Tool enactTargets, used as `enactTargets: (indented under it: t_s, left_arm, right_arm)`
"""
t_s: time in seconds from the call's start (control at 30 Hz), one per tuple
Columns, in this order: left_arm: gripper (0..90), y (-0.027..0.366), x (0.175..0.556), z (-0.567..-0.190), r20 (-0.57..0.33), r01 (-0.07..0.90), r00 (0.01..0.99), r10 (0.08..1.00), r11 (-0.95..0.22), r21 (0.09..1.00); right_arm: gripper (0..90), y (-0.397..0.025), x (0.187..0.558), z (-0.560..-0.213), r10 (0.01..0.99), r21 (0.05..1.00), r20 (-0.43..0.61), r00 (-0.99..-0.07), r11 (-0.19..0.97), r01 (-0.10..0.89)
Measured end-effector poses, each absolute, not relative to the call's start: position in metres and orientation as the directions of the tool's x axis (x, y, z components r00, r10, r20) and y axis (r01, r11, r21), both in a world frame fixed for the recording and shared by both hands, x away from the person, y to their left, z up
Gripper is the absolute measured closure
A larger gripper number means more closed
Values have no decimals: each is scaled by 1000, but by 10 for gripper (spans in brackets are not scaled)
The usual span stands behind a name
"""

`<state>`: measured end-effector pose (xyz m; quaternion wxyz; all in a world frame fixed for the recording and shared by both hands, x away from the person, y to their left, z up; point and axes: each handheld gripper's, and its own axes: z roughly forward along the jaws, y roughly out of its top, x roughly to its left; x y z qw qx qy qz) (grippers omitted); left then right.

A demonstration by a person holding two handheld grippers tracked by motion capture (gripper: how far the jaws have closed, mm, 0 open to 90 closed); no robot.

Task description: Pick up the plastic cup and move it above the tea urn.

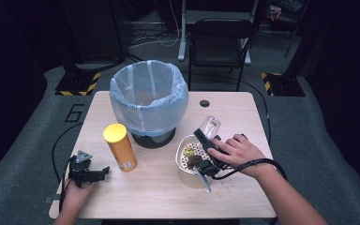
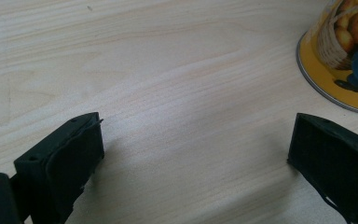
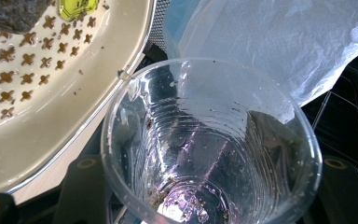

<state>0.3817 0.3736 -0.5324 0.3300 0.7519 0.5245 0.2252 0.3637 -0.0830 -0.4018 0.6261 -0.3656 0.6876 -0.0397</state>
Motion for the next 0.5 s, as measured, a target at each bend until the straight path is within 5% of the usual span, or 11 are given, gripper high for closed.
enactTargets:
  t_s: [0.5]
  left_arm:
    - [30, 374, 382, -532, -8, 640, 348, 937, -232, 732]
  right_arm:
    - [390, -81, 361, -392, -530, -477, -847, 36, 730, -489]
